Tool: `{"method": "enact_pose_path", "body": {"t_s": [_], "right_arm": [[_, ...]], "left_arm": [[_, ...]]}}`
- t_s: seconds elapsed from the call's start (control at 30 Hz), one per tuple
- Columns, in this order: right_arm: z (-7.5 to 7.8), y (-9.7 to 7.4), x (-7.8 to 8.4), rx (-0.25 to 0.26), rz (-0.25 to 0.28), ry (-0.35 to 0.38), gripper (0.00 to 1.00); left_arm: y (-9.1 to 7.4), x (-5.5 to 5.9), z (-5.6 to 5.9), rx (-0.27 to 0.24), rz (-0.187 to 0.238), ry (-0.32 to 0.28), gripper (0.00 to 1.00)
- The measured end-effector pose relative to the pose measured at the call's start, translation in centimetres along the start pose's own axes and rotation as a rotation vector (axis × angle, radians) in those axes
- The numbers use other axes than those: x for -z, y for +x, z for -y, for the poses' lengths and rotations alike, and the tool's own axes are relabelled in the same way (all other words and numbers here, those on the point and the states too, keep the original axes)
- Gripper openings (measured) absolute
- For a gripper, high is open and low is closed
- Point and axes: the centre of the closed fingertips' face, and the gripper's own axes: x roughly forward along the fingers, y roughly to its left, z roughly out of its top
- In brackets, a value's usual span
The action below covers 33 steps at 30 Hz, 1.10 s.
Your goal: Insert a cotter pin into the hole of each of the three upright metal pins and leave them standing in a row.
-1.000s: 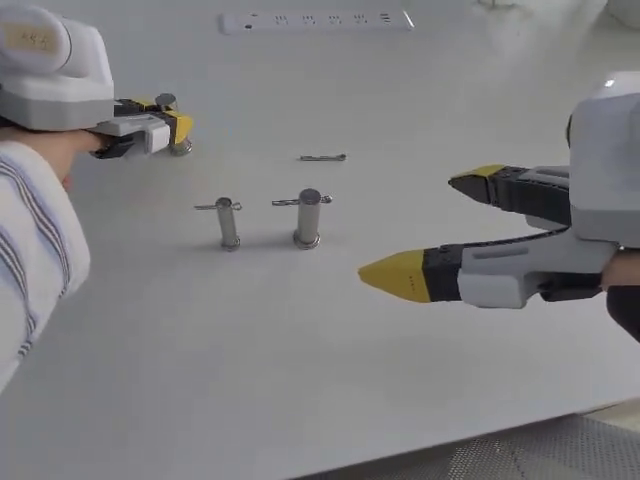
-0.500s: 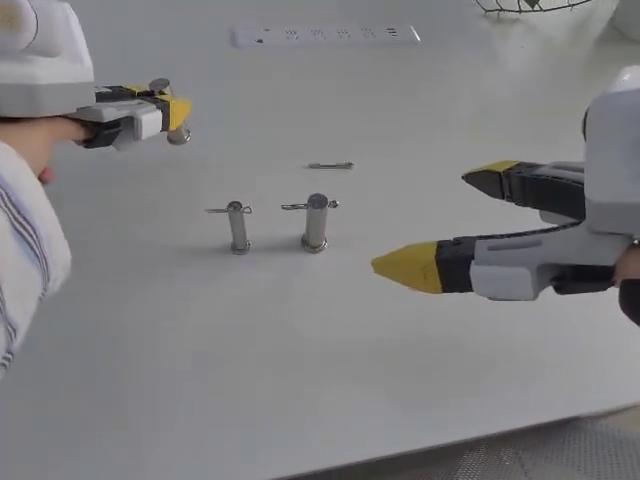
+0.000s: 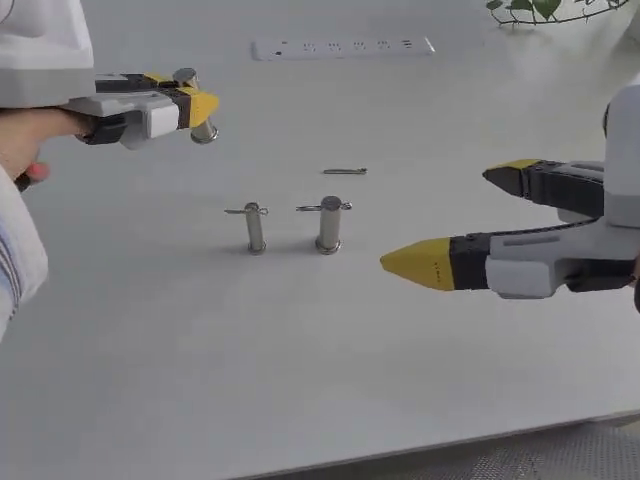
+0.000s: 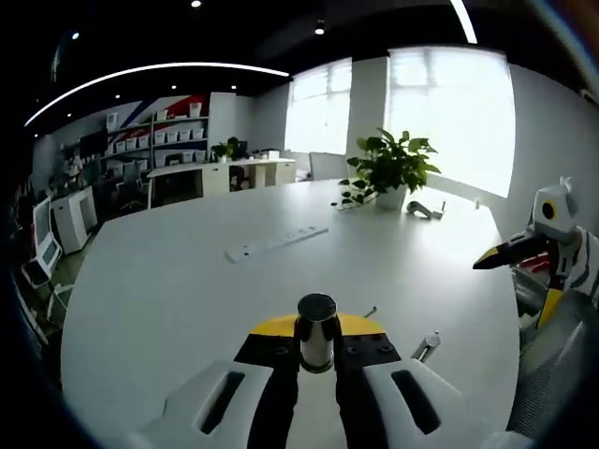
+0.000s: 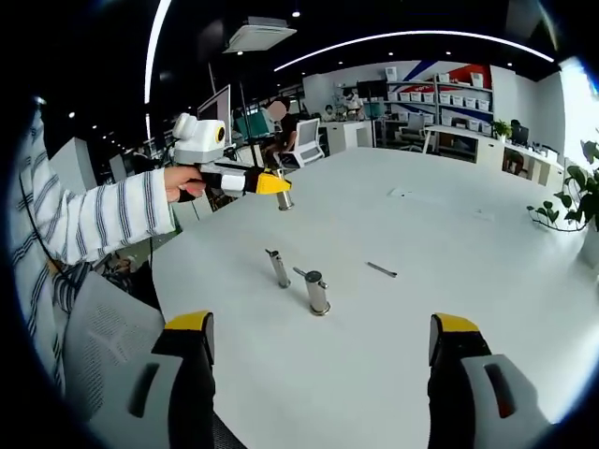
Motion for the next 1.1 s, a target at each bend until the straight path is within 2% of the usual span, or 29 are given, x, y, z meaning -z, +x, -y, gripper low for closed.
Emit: {"method": "enact_pose_path", "body": {"t_s": [0.2, 0.33, 0.37, 0.4, 0.47, 0.67, 0.73, 0.87, 1.1], "right_arm": [[-0.2, 0.0, -0.2, -0.005, 0.010, -0.004, 0.97], [-0.4, -0.4, -0.7, -0.010, 0.046, 0.018, 0.97], [-0.4, -0.5, -0.7, -0.009, 0.051, 0.022, 0.98], [-0.3, -0.6, -0.7, -0.009, 0.053, 0.023, 0.97], [-0.3, -0.6, -0.7, -0.007, 0.051, 0.019, 0.97], [-0.5, -0.9, -0.5, -0.010, 0.044, 0.010, 0.97], [-0.5, -1.0, -0.4, -0.009, 0.041, 0.007, 0.97], [-0.4, -1.1, -0.3, -0.009, 0.039, 0.003, 0.96], [-1.0, -1.5, -0.3, -0.025, 0.037, -0.012, 0.95]], "left_arm": [[-0.6, -0.1, 1.9, 0.040, 0.006, 0.030, 0.09], [-1.2, -0.3, 3.2, 0.057, 0.009, 0.065, 0.09], [-0.7, -0.5, 2.7, 0.062, 0.007, 0.067, 0.09], [-0.6, -0.5, 2.8, 0.069, 0.005, 0.069, 0.09], [-0.9, -0.4, 3.8, 0.092, 0.001, 0.060, 0.09], [-0.9, 1.0, 6.5, 0.145, -0.018, 0.061, 0.09], [-0.7, 1.8, 7.6, 0.181, -0.031, 0.064, 0.09], [-0.3, 3.4, 10.0, 0.240, -0.069, 0.152, 0.09], [0.7, 5.4, 12.4, 0.286, -0.105, 0.145, 0.09]]}}
